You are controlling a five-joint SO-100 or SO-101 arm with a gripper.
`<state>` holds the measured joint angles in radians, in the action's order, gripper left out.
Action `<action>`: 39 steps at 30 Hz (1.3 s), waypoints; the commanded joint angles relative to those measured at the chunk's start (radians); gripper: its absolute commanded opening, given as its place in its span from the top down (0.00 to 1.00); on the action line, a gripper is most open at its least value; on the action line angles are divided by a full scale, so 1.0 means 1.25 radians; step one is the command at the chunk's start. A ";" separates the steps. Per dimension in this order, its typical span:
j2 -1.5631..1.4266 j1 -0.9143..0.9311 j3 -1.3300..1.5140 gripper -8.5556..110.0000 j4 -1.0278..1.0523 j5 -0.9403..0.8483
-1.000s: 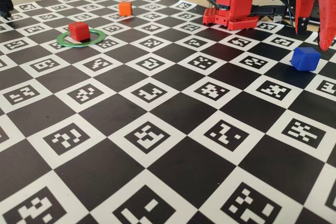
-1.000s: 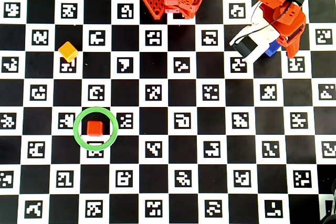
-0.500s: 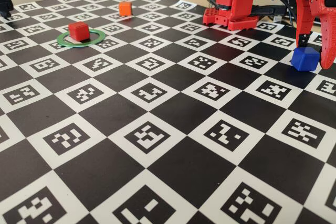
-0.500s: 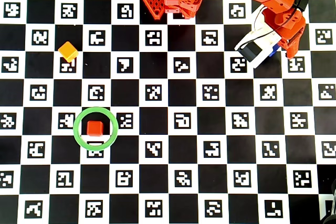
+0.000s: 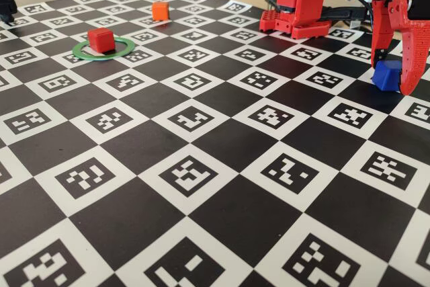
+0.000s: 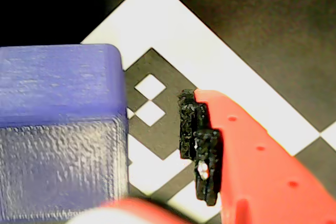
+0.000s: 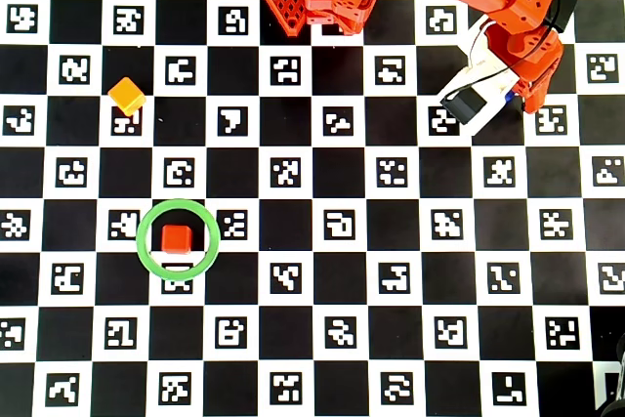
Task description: Grab the red cube then put it in the green circle then put the blue cube on top and finally the orange cube on top
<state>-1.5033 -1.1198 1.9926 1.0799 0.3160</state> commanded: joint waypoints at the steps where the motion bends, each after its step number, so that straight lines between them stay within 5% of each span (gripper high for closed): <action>1: -0.011 0.010 -0.059 0.60 -0.010 -0.001; 39: -0.109 0.042 -0.054 0.86 0.012 -0.047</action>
<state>-1.5033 -1.0983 1.9926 1.0738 0.2823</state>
